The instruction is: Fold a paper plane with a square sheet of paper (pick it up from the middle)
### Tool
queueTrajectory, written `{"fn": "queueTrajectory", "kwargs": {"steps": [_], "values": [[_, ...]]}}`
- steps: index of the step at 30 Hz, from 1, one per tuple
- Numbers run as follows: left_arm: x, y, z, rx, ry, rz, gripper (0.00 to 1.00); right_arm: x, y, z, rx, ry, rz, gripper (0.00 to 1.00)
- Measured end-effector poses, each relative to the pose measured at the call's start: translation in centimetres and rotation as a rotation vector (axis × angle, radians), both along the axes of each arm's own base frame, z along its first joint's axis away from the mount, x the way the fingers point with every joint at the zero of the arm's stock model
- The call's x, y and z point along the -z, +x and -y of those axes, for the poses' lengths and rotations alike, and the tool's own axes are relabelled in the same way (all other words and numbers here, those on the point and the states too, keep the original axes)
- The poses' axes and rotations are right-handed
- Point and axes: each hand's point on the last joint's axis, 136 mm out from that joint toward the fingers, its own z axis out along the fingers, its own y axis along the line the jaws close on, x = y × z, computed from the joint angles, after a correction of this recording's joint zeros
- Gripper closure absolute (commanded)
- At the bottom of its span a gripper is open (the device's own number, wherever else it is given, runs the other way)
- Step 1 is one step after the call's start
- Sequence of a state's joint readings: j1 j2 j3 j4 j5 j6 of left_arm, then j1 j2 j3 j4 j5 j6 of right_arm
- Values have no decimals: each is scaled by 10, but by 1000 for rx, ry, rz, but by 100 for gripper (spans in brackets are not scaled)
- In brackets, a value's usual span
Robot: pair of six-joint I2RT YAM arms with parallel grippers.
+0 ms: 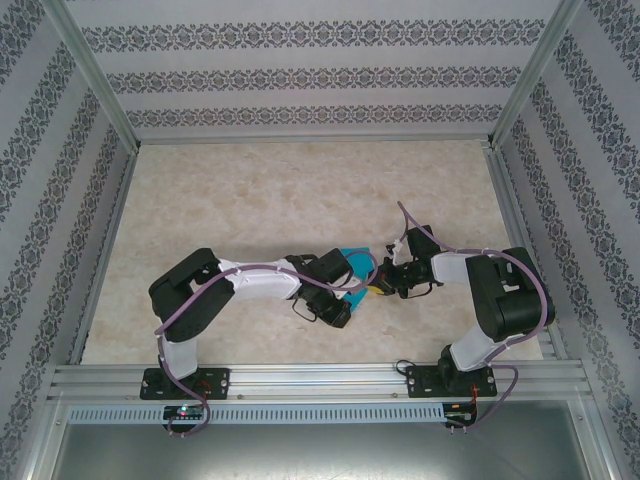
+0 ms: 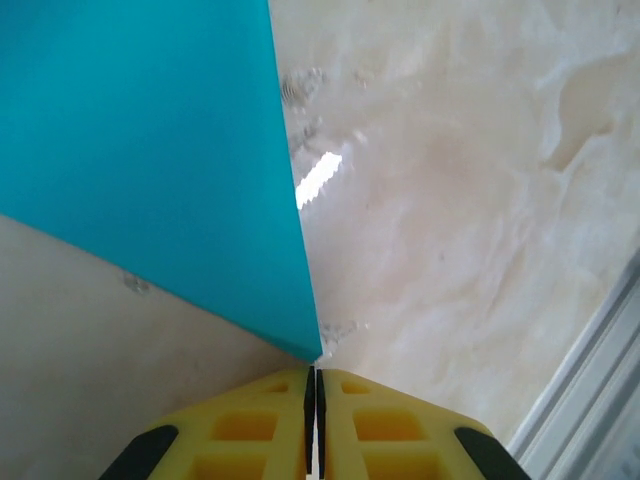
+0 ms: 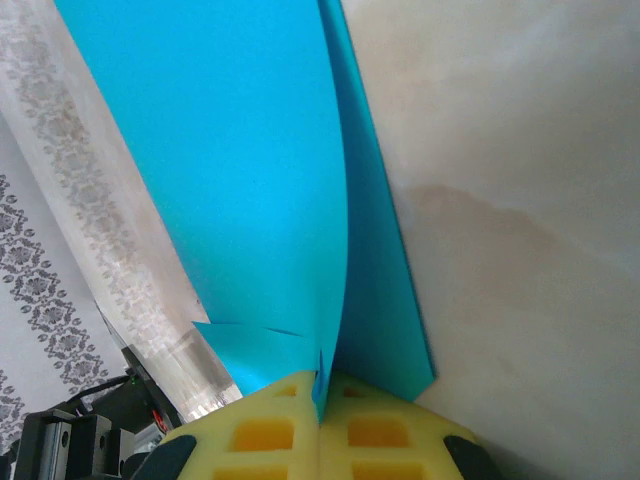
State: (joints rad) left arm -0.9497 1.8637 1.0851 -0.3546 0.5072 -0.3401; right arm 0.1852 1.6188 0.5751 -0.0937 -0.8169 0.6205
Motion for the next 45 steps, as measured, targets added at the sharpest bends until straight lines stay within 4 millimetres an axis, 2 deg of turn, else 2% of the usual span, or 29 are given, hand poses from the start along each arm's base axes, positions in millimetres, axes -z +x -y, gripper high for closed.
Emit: {"fn": "queueTrajectory", "kwargs": {"steps": [4, 8, 12, 14, 18, 23, 29, 38, 45], "values": [[-15, 5, 6, -7, -34, 6, 86, 0, 0, 0, -3, -1, 2, 98], [-43, 28, 18, -35, -106, 56, 86, 0, 0, 0, -8, -4, 6, 98], [-56, 50, 21, -71, -137, 89, 86, 0, 0, 0, -10, -6, 9, 98], [-53, 58, 19, -88, -128, 93, 86, 0, 0, 1, -11, -6, 9, 97], [-35, 67, 12, -115, -85, 87, 87, 0, 0, 1, -9, -9, 11, 97], [-15, 69, 8, -125, -43, 66, 87, 0, 0, 2, -7, -16, 10, 96], [1, 69, 7, -126, -23, 50, 87, 0, 1, 4, 1, -18, 9, 94], [2, 74, 9, -131, -43, 43, 87, -4, 3, 4, 11, -20, 20, 85], [2, 77, 13, -130, -59, 50, 87, -16, 6, 3, 18, -12, 51, 85]]}}
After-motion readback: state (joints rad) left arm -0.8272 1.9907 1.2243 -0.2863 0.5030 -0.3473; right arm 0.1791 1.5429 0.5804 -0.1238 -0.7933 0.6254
